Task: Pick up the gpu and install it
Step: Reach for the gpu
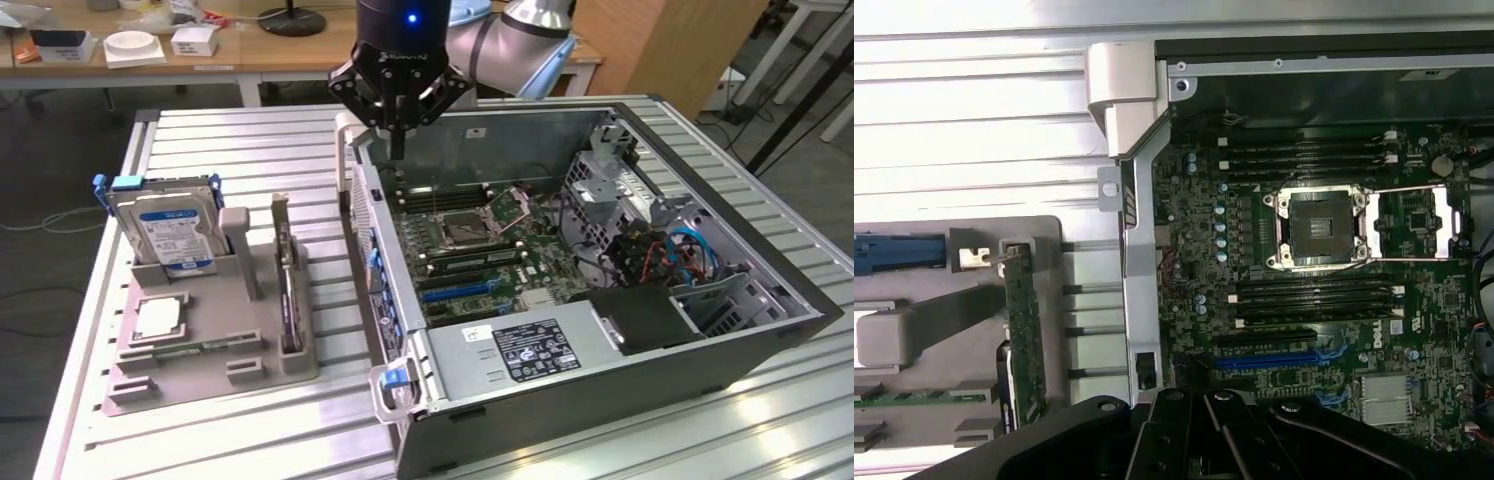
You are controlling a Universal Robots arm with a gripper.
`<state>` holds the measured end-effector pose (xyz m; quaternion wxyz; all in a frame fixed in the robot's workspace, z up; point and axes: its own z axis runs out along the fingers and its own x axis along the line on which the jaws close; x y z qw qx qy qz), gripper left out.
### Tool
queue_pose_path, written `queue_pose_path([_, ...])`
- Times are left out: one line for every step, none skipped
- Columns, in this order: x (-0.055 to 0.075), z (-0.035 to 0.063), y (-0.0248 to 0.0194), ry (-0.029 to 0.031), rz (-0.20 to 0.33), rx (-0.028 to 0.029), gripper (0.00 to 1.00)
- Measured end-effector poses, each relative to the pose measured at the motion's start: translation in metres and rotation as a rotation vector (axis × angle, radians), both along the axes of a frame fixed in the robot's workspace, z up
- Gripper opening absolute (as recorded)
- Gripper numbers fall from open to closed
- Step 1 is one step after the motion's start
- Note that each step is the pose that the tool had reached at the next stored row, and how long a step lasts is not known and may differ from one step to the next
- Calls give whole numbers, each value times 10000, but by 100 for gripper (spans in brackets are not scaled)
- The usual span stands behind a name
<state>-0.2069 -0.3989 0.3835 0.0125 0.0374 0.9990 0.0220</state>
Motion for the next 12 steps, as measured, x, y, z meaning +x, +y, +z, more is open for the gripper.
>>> queue_pose_path([-11,-2,0,0,1,1,11])
queue_pose_path([-23,-3,0,0,1,0,11])
queue_pose_path([-37,-4,0,0,0,1,11])
queue_pose_path([-50,-5,0,0,0,1,11])
queue_pose_path([-63,-6,0,-1,0,1,11])
queue_pose_path([-75,-7,0,-1,0,1,11])
queue_pose_path([-87,-8,0,0,0,0,11])
queue_pose_path([-98,-9,0,0,0,1,11])
queue_pose_path([-108,-11,0,0,0,0,11])
queue_pose_path([-118,-12,0,-1,-1,1,11])
queue_pose_path([-128,-14,0,-1,0,1,11])
queue_pose_path([-137,-15,0,-1,1,1,11])
